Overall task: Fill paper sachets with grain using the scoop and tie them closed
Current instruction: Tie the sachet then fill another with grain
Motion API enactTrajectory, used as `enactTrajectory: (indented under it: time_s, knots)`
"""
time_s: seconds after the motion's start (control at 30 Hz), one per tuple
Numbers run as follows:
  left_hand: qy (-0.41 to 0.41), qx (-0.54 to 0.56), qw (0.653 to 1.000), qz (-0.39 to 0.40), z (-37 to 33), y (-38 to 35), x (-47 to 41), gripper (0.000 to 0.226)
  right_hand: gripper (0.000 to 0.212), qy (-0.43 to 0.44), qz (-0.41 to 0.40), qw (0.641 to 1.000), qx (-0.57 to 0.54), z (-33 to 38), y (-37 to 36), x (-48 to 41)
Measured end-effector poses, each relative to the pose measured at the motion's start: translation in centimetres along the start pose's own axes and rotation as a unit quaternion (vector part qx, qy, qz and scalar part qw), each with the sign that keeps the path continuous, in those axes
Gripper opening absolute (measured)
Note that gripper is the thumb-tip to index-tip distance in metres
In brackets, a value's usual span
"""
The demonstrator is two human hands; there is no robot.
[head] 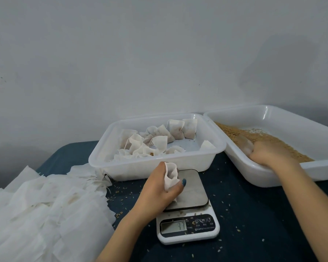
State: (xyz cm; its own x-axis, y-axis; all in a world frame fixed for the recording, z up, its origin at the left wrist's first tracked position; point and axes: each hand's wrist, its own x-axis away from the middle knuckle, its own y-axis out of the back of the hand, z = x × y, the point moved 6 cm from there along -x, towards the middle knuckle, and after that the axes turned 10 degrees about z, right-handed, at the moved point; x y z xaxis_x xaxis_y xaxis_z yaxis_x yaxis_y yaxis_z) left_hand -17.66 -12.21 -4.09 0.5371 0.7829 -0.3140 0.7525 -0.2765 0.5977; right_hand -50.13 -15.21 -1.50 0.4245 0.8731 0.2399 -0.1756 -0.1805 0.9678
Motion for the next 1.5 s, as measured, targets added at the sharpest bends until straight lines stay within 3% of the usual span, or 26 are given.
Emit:
enactTrajectory:
  time_s: [0.27, 0.37, 0.57, 0.67, 0.77, 0.87, 0.97, 1.13, 1.5]
  knots:
    - [0.006, -0.04, 0.999, -0.023, 0.9, 0.5, 0.5, 0.045, 0.033, 0.006, -0.028, 0.998, -0.051, 0.0, 0.4, 0.8]
    - [0.004, -0.041, 0.999, -0.024, 1.0, 0.5, 0.7, 0.045, 0.036, 0.009, -0.032, 0.991, -0.131, -0.5, 0.3, 0.5]
    - [0.005, -0.036, 0.999, -0.02, 0.9, 0.5, 0.9, 0.047, 0.034, 0.027, -0.068, 0.933, -0.351, -1.0, 0.7, 0.2]
    - [0.016, -0.025, 0.999, -0.02, 1.1, 0.4, 1.0, 0.042, 0.04, 0.055, -0.1, 0.911, -0.396, -1.0, 1.2, 0.9]
    - [0.024, -0.02, 0.999, -0.025, 1.1, 0.4, 0.9, 0.035, 0.041, 0.084, -0.14, 0.904, -0.395, -1.1, 1.8, 1.9]
    - [0.029, 0.005, 0.999, -0.038, 0.8, 0.6, 0.8, 0.026, 0.024, 0.152, -0.156, 0.887, -0.407, -0.3, 2.6, 3.4]
    - [0.042, 0.031, 0.998, -0.039, 0.9, 0.7, 0.8, 0.022, 0.016, 0.249, -0.108, 0.876, -0.399, 1.7, 3.0, 5.5]
    - [0.052, 0.02, 0.997, -0.048, 1.1, 1.3, 0.8, 0.021, 0.024, 0.38, 0.004, 0.842, -0.382, 5.1, 2.8, 9.3]
    - [0.093, 0.092, 0.99, -0.045, 1.0, 1.6, 0.8, 0.035, 0.035, 0.45, 0.068, 0.843, -0.287, 4.9, 4.2, 10.4]
